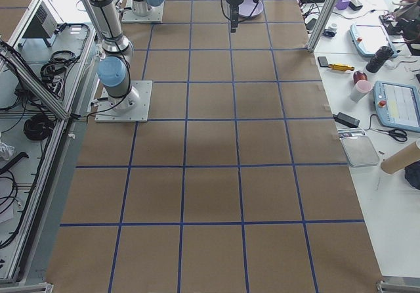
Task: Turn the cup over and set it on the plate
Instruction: 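Lift the mug with the left gripper and carry it over the plate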
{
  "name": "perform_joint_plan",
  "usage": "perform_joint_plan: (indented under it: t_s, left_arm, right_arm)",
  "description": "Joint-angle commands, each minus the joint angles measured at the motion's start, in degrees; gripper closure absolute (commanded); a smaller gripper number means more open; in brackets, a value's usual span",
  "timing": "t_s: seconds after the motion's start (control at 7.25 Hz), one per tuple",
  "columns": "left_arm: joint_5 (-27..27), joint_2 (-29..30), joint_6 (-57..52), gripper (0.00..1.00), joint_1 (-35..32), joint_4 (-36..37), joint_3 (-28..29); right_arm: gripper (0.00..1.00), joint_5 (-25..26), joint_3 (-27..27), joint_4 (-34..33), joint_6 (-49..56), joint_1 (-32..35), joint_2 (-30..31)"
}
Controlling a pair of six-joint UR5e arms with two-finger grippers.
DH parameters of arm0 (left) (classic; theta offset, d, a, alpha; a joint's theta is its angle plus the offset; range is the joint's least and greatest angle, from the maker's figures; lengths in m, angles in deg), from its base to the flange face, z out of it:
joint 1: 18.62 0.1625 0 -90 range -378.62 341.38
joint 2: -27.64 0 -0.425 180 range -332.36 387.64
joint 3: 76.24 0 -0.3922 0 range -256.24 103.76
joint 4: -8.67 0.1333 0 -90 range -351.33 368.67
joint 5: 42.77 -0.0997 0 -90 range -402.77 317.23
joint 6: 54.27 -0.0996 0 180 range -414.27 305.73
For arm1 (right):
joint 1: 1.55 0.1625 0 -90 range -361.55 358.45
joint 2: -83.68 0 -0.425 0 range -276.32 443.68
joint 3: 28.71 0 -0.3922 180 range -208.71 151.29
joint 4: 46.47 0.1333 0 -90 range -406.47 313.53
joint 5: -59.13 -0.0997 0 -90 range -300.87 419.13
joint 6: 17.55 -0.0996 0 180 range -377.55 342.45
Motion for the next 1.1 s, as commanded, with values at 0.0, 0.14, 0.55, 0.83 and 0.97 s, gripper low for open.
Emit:
perform_joint_plan:
  t_s: [0.0,0.14,0.55,0.83,0.97]
  left_arm:
    - [-7.92,1.09,9.07,1.0,-11.31,10.56,2.27]
    - [-9.27,1.8,11.19,1.0,-15.11,16.28,1.84]
    - [-21.39,7.23,13.06,1.0,-23.91,30.97,1.4]
    - [-21.5,10.84,13.41,1.0,-24.81,38.1,-0.79]
    - [-22.28,11.99,13.24,1.0,-24.81,40.05,-1.5]
  right_arm:
    - [0.0,-0.03,0.0,0.0,0.08,0.0,0.0]
    - [0.0,0.06,0.0,0.0,0.09,0.0,0.0]
    - [0.0,0.06,0.0,0.0,0.09,0.0,0.0]
    - [0.0,0.06,-0.09,0.0,0.09,0.0,0.0]
    - [0.0,0.06,0.0,-0.09,0.09,0.0,0.0]
